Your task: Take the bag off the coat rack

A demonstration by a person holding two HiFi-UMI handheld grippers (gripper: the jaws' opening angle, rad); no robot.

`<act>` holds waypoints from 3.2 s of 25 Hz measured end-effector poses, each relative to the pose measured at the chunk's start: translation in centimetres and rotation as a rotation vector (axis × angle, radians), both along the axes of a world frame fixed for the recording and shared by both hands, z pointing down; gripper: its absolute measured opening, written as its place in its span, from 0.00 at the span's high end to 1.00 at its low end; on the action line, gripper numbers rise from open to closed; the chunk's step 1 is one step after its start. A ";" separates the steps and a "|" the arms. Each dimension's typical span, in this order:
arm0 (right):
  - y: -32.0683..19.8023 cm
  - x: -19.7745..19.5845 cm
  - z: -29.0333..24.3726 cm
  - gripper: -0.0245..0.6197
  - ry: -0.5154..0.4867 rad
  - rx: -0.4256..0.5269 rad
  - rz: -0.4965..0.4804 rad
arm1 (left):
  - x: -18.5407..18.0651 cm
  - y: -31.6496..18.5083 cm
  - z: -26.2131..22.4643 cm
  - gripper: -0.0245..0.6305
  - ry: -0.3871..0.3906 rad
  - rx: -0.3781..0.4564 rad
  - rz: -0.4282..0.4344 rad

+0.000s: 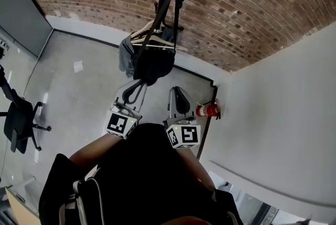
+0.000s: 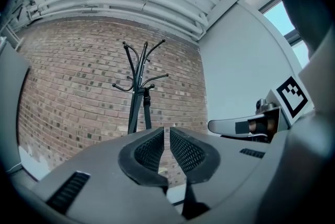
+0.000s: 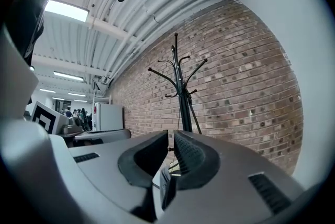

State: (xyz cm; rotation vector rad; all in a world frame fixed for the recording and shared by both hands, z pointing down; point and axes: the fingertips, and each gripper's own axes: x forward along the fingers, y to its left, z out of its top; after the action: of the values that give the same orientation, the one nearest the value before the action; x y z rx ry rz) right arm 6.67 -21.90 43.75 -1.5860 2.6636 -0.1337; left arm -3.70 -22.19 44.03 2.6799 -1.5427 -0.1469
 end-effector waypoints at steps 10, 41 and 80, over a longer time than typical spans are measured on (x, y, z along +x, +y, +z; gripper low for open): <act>-6.1 2.2 -1.2 0.76 0.036 0.029 0.061 | -0.3 -5.7 -1.2 0.79 0.002 0.036 -0.019; -24.6 -1.8 -1.7 0.76 0.269 0.033 0.046 | -0.5 -21.4 -2.2 0.68 -0.051 0.014 -0.081; -33.0 -1.9 -0.5 0.93 0.309 -0.047 0.051 | 1.5 -29.4 -0.9 0.93 -0.155 -0.128 -0.094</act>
State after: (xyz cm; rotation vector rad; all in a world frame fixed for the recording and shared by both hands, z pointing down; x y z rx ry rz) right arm 4.79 -54.94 43.24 -1.8227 2.8576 0.0556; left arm -2.24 -51.54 43.16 2.5751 -1.6591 0.1553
